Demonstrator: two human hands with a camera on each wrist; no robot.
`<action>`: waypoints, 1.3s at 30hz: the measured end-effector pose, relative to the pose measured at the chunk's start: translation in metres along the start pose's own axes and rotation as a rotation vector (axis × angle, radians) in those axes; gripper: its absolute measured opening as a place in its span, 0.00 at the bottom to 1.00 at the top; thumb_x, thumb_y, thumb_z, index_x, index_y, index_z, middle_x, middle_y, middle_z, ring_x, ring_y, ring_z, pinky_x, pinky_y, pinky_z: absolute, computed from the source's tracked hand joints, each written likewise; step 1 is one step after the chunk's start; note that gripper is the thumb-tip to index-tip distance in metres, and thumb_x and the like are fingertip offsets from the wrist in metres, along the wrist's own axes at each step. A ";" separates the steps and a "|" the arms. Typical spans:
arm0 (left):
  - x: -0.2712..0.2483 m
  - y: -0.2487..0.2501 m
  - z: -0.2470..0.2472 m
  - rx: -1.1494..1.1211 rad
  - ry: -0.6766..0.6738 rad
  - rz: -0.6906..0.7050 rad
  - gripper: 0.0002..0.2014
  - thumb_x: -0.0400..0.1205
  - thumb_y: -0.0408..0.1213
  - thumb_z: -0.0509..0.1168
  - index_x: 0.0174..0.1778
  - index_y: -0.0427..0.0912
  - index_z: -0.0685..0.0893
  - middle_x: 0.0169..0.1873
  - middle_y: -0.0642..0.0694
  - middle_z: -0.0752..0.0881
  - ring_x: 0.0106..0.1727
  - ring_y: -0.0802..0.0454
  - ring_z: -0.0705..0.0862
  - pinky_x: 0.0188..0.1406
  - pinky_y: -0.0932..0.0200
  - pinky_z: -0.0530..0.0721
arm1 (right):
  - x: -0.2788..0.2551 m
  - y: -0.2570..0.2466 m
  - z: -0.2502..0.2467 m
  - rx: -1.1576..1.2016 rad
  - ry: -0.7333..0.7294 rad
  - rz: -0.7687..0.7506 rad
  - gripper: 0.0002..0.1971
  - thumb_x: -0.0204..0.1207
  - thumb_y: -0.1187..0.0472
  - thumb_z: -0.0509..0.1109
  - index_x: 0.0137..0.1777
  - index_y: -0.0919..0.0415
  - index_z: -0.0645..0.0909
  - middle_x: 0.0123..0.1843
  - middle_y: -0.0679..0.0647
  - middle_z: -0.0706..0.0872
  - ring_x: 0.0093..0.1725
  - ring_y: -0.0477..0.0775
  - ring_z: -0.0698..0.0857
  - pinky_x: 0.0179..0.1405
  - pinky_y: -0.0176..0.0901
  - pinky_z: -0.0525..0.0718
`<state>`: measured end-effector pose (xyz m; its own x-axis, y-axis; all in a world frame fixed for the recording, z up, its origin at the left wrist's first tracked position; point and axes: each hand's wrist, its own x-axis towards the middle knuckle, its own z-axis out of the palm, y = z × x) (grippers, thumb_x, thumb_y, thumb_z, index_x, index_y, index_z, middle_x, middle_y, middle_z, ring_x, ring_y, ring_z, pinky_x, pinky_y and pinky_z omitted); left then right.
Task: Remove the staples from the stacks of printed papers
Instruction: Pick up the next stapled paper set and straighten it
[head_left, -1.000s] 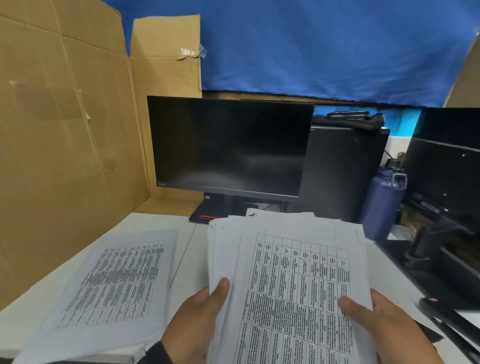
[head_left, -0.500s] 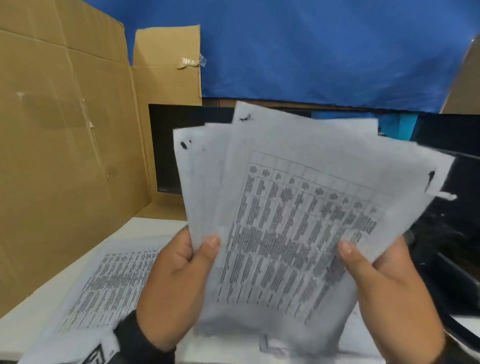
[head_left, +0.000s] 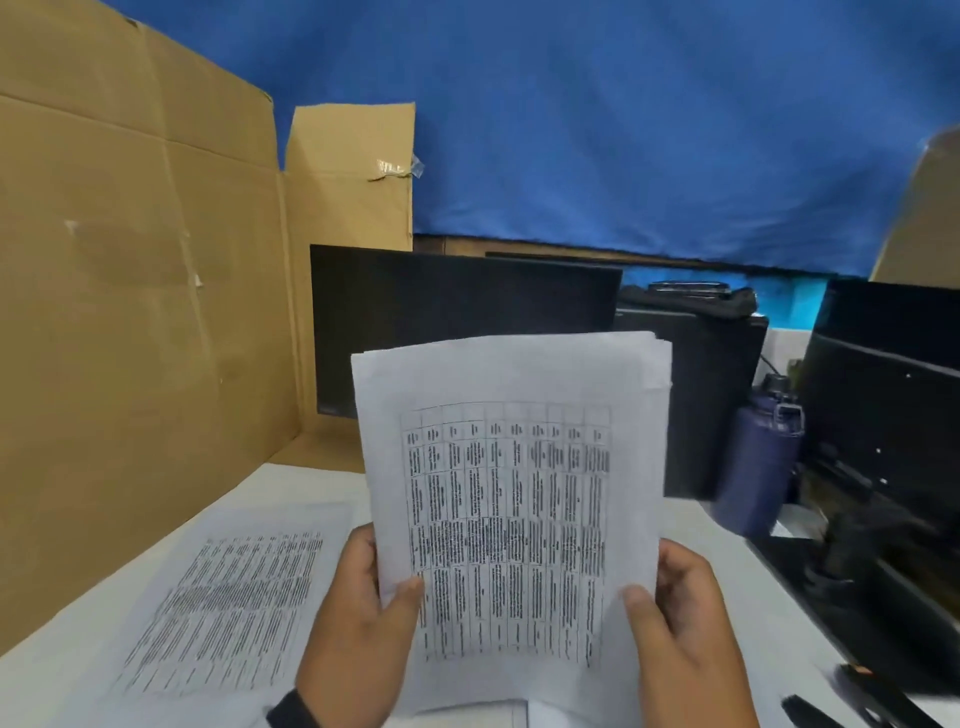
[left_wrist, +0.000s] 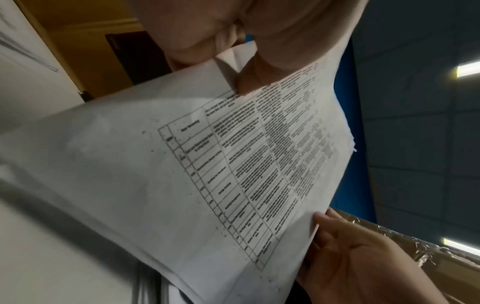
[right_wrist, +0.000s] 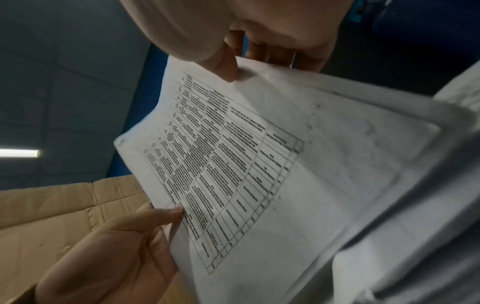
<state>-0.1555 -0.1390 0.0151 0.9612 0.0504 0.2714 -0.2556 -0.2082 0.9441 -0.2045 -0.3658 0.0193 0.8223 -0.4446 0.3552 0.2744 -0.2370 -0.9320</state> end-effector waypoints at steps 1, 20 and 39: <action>0.000 0.001 0.001 -0.036 -0.031 -0.009 0.24 0.78 0.38 0.75 0.54 0.77 0.77 0.53 0.65 0.90 0.53 0.62 0.89 0.59 0.48 0.86 | 0.001 -0.003 -0.001 0.001 -0.004 -0.018 0.30 0.80 0.77 0.66 0.55 0.33 0.81 0.55 0.41 0.92 0.54 0.42 0.90 0.60 0.42 0.83; -0.004 -0.015 0.018 -0.523 -0.078 -0.294 0.18 0.79 0.22 0.71 0.63 0.41 0.87 0.49 0.45 0.96 0.61 0.43 0.89 0.66 0.50 0.82 | 0.003 0.018 0.008 0.093 -0.062 0.107 0.18 0.84 0.71 0.65 0.60 0.46 0.84 0.52 0.46 0.94 0.57 0.54 0.89 0.66 0.60 0.81; -0.001 -0.036 0.009 -0.171 -0.074 -0.182 0.09 0.83 0.35 0.73 0.57 0.52 0.90 0.50 0.54 0.96 0.58 0.51 0.92 0.67 0.42 0.86 | 0.017 0.016 -0.004 0.282 -0.101 0.218 0.13 0.71 0.75 0.78 0.53 0.68 0.82 0.44 0.61 0.95 0.54 0.71 0.91 0.55 0.58 0.85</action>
<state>-0.1466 -0.1399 -0.0212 0.9964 -0.0008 0.0851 -0.0851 -0.0333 0.9958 -0.1882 -0.3811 0.0105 0.9179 -0.3673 0.1501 0.2021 0.1072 -0.9735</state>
